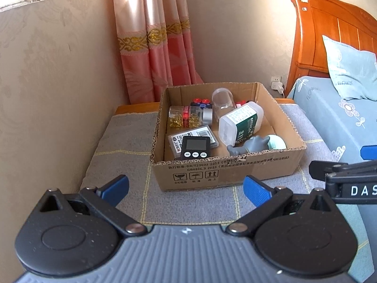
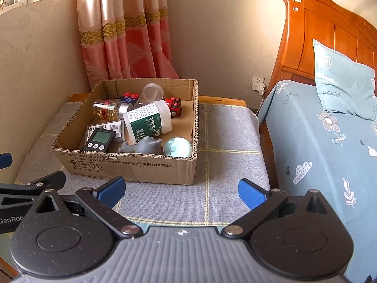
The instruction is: Organize rigid objects
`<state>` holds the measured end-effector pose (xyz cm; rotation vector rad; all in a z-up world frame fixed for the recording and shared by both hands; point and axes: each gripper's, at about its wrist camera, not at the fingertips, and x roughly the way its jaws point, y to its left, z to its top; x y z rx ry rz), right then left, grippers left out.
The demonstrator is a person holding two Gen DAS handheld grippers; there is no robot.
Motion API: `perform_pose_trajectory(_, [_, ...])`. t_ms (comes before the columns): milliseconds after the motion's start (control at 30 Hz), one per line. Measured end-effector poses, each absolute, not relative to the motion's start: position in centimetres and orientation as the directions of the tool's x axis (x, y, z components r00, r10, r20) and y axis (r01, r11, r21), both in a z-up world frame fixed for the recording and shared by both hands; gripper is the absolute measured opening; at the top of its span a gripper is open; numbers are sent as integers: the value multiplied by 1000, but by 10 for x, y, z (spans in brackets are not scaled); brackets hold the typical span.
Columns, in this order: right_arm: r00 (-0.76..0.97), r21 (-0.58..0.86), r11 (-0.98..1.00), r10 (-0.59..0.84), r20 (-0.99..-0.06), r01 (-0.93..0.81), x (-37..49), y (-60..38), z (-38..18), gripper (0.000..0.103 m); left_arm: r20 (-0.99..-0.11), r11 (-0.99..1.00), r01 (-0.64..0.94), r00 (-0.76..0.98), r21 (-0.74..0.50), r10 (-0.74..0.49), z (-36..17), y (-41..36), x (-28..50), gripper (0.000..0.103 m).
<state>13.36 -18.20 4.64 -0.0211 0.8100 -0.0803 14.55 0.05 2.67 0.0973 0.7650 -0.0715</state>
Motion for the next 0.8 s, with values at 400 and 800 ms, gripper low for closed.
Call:
perform_pose_trajectory(400, [693, -50, 997, -82, -716, 67, 134, -182, 47, 103, -687, 993, 97, 726, 66, -25, 29, -1, 145, 102])
perform_pose_trajectory(800, [698, -61, 996, -90, -710, 67, 133, -181, 47, 103, -688, 993, 93, 725, 73, -18, 29, -1, 146, 102])
